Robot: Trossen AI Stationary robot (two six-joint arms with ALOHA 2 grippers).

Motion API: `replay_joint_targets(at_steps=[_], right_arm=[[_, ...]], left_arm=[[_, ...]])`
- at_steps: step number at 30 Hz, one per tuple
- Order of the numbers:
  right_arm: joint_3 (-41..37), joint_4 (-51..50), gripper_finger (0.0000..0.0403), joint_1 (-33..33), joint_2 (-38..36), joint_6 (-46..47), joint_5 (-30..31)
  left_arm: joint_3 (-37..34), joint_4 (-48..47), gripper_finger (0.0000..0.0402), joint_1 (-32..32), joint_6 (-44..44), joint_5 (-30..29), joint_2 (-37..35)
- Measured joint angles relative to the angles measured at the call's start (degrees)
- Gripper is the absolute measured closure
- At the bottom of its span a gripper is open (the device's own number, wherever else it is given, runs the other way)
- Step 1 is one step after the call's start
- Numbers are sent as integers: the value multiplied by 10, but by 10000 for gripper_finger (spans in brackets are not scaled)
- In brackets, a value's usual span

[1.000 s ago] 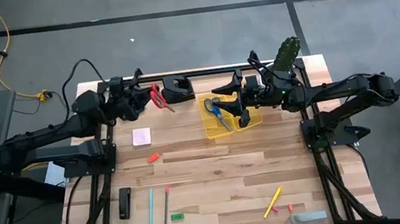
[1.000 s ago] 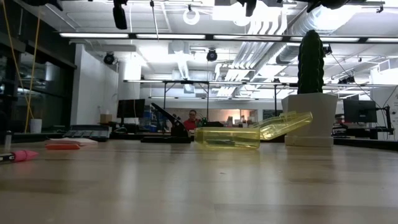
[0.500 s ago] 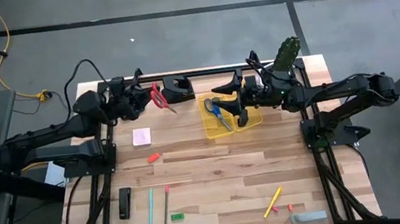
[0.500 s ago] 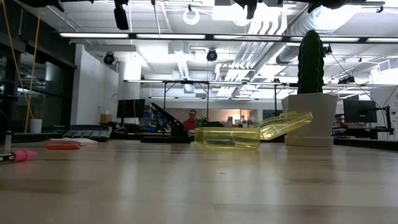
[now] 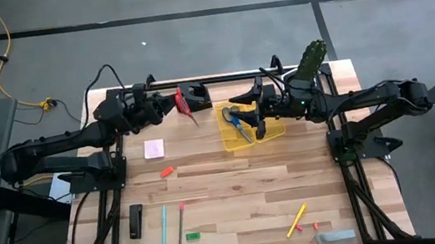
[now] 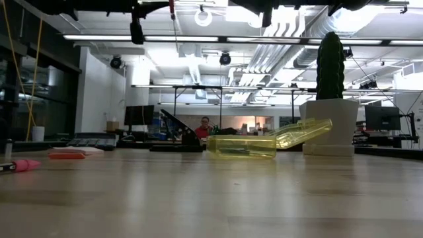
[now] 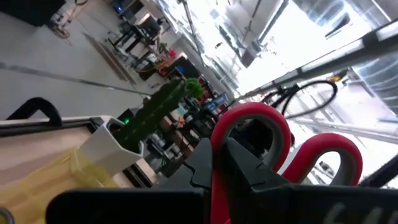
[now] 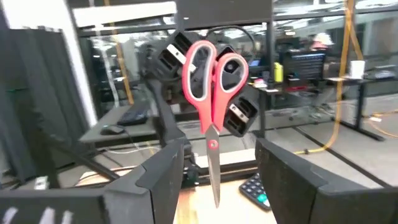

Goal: Pack school essentials
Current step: Put the red scissors into the yellow supply box

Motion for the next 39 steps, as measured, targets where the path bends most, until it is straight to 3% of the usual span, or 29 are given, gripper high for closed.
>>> replay_joint_targets(at_steps=[11,22,30,39], right_arm=[[0,-12,210,66,43,-19,140],[1,-16,210,104,52,-19,305],[103,-199,210,114,90,-17,362],[154,-202,210,113,135,20,404]], left_arm=[[5,43,401,-18,-27,-113,64],[96,11,401,-78,47,-245,142],[142,11,401,-84,58,-254,186],[149,12,401,-84,68,-275,187]])
